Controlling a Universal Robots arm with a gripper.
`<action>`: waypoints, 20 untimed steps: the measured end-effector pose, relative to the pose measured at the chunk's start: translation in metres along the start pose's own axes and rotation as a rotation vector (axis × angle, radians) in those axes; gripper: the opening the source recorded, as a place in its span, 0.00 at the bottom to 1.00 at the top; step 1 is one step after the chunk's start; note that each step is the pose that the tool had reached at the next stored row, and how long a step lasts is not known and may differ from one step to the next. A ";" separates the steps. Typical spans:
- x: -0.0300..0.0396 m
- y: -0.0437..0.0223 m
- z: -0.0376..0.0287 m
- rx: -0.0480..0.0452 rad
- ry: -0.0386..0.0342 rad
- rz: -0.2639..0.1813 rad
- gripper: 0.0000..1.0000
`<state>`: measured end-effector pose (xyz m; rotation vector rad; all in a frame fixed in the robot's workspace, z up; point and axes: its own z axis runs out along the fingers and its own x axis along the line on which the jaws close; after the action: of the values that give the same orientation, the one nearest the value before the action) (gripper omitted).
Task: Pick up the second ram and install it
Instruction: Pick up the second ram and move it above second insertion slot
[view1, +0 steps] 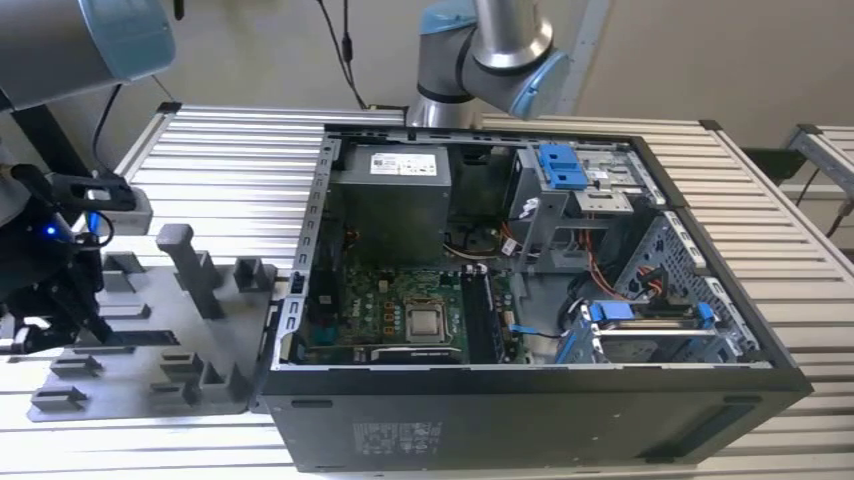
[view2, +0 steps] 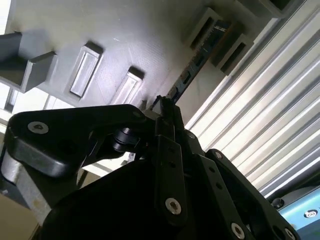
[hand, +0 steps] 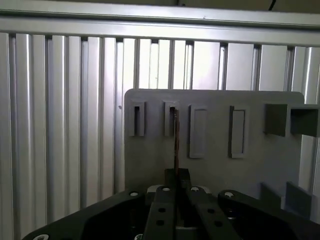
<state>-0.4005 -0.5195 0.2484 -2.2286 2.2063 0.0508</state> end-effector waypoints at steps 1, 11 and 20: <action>0.0000 0.0000 -0.0010 0.0003 -0.0004 0.005 0.14; -0.0005 0.0003 -0.0179 0.0003 -0.0005 0.012 0.14; -0.0009 0.0006 -0.0328 0.0004 -0.0005 0.012 0.14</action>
<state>-0.4005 -0.5195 0.2812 -2.2144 2.2199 0.0510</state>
